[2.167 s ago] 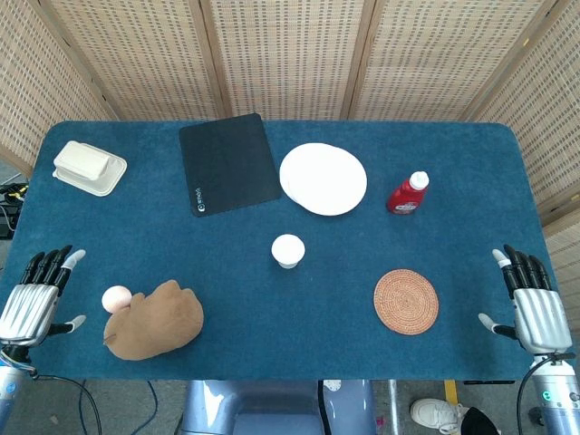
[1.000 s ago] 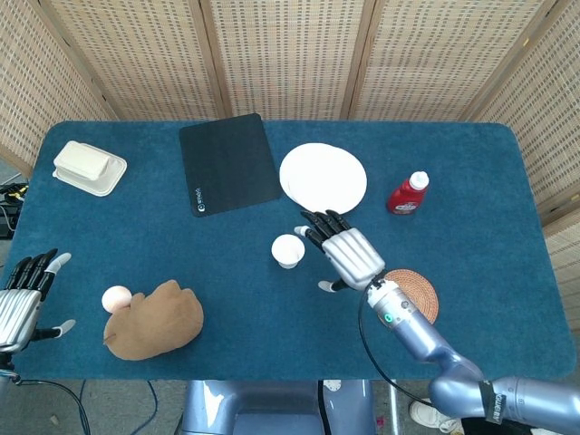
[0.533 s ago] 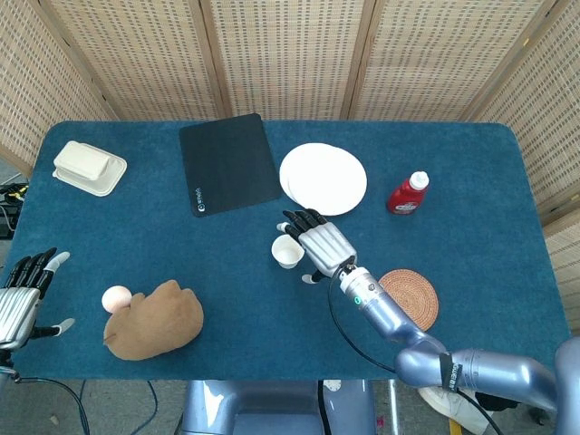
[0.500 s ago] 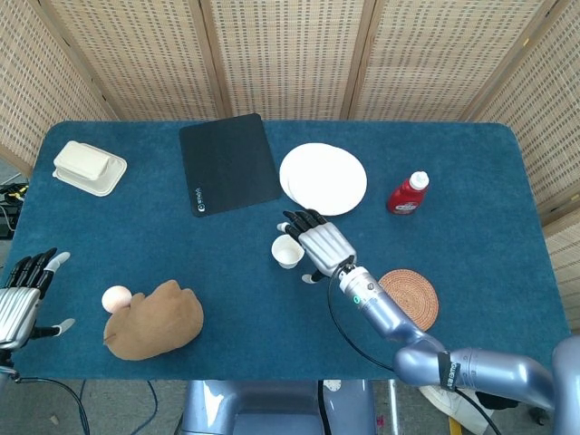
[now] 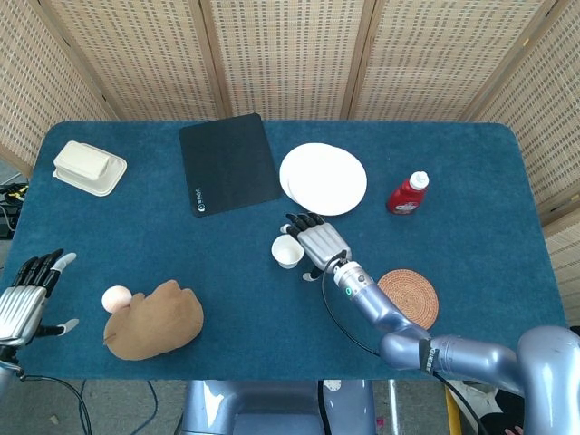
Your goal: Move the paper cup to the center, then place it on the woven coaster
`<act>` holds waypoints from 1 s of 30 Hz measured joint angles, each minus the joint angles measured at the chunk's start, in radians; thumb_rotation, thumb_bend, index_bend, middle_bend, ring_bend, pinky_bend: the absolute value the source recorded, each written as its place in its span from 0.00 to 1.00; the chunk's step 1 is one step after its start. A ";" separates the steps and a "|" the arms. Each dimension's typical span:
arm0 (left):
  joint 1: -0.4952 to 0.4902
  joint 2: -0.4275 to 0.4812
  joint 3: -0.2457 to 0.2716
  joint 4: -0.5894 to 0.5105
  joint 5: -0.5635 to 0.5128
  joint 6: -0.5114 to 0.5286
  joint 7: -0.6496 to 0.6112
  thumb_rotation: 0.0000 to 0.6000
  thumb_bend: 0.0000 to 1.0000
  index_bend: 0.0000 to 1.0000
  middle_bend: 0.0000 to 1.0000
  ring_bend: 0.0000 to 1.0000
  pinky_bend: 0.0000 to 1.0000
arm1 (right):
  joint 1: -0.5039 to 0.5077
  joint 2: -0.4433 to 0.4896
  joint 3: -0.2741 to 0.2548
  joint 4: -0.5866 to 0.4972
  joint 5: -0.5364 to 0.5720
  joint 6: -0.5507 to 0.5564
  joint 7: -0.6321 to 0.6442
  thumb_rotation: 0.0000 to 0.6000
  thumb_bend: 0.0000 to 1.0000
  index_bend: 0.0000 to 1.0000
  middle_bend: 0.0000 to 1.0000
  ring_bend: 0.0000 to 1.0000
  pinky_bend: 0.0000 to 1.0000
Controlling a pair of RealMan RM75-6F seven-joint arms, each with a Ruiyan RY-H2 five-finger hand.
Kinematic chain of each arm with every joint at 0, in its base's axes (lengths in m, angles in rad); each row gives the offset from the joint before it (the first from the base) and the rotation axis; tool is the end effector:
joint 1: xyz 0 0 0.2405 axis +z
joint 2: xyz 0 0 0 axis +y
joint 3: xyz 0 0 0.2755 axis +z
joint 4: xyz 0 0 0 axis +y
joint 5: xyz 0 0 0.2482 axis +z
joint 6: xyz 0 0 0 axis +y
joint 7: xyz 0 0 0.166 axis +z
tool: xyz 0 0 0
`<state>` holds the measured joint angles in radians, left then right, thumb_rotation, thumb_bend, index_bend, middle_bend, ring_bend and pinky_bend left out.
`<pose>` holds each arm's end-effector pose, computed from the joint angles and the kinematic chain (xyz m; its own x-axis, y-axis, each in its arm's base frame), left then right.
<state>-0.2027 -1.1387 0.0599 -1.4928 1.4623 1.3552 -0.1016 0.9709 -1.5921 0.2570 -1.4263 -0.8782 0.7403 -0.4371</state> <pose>-0.3705 0.2232 0.1085 0.4053 0.1809 0.8961 0.9139 -0.0547 -0.4023 -0.0781 -0.4223 -0.0909 0.4802 -0.3639 0.7981 -0.8376 -0.4603 0.2942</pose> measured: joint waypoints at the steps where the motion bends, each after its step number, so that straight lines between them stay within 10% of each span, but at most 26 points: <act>1: -0.001 0.000 -0.001 0.001 0.000 -0.003 -0.001 1.00 0.10 0.00 0.00 0.00 0.00 | 0.005 -0.004 -0.003 0.013 0.004 -0.006 0.003 1.00 0.02 0.15 0.00 0.00 0.00; 30: -0.003 -0.006 -0.028 0.010 0.002 -0.053 -0.012 1.00 0.10 0.00 0.00 0.00 0.00 | 0.074 -0.046 -0.037 0.105 0.041 -0.038 0.048 1.00 0.01 0.42 0.05 0.00 0.00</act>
<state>-0.2052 -1.1446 0.0322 -1.4831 1.4638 1.3024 -0.1140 1.0448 -1.6376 0.2203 -1.3216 -0.8372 0.7025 -0.3888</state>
